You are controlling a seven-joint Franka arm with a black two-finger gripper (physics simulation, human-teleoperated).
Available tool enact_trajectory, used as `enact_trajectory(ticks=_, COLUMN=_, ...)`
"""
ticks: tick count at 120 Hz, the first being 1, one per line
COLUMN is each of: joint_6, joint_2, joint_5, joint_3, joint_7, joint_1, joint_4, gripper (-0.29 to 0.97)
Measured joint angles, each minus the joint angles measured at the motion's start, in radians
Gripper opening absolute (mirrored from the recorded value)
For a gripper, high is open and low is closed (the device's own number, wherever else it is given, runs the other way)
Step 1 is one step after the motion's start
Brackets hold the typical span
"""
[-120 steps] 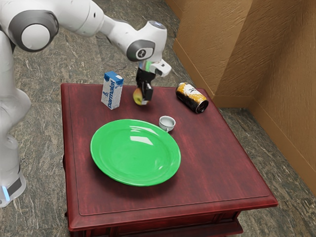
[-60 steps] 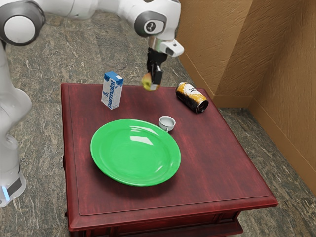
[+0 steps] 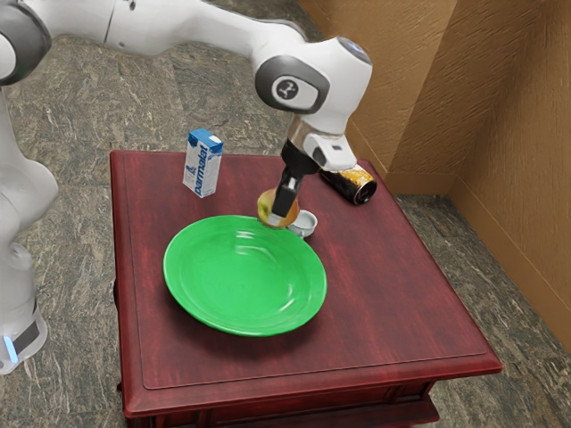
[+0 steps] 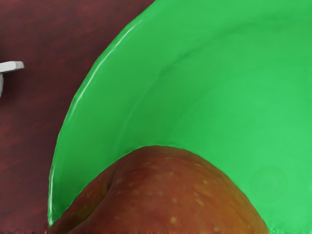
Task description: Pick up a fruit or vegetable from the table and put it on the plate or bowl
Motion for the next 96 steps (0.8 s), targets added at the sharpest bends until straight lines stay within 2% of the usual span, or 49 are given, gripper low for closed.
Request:
enact_trajectory(ticks=42, joint_6=-0.022, joint_2=0.013, joint_5=-0.029, joint_3=-0.004, joint_7=-0.056, joint_1=-0.106, joint_4=-0.080, gripper=0.53)
enact_trajectory(ticks=66, joint_6=0.060, joint_2=0.017, joint_5=-0.049, joint_3=-0.001, joint_7=-0.077, joint_1=-0.146, joint_4=-0.146, gripper=0.54)
enact_trajectory(ticks=78, joint_6=0.065, joint_2=0.010, joint_5=-0.053, joint_3=-0.001, joint_7=-0.087, joint_1=-0.142, joint_4=-0.131, gripper=0.58)
enact_trajectory(ticks=96, joint_6=0.006, joint_2=0.008, joint_5=-0.057, joint_3=-0.004, joint_7=-0.115, joint_1=-0.143, joint_4=-0.079, gripper=0.63)
